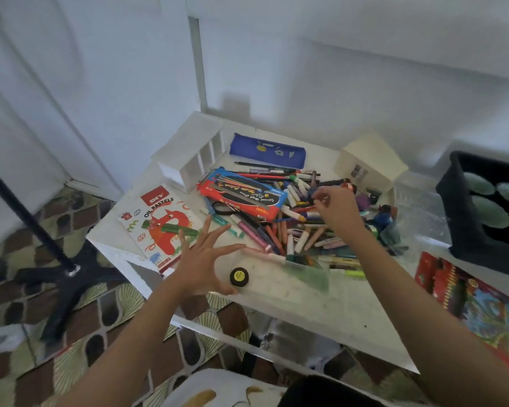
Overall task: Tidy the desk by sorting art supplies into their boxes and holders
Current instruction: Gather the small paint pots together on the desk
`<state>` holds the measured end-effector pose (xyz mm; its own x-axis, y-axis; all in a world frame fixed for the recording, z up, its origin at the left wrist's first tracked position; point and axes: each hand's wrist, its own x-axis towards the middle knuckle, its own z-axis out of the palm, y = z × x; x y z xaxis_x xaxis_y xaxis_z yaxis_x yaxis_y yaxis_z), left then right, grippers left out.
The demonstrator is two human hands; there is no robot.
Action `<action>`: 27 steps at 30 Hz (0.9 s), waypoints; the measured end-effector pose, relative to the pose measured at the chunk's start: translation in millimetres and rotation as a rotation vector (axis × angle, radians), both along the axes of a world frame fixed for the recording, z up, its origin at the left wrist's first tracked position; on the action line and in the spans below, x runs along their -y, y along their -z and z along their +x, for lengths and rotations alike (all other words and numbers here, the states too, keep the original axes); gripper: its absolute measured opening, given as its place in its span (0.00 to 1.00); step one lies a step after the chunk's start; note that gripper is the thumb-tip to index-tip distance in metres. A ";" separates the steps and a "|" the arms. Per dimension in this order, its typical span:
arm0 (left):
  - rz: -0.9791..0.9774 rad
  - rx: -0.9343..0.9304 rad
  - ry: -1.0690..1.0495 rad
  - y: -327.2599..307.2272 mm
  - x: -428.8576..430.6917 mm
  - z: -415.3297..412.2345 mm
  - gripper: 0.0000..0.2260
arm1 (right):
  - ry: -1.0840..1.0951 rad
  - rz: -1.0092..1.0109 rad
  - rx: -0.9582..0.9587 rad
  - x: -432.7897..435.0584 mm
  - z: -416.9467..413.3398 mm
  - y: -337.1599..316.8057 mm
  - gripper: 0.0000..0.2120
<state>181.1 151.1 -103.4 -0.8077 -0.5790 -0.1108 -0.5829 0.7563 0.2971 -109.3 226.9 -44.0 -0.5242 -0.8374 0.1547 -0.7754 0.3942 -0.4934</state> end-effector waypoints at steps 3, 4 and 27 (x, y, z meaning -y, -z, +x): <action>0.007 0.070 -0.037 -2.4 -6.2 -0.8 0.42 | 0.026 0.081 -0.122 18.5 -29.4 9.7 0.12; -0.002 0.069 -0.047 -2.0 -8.8 -0.9 0.43 | 0.016 0.117 -0.139 23.7 -34.1 11.7 0.14; -0.018 -0.097 -0.218 9.7 -34.3 -1.3 0.46 | -0.547 0.155 0.474 -12.1 23.6 -11.9 0.18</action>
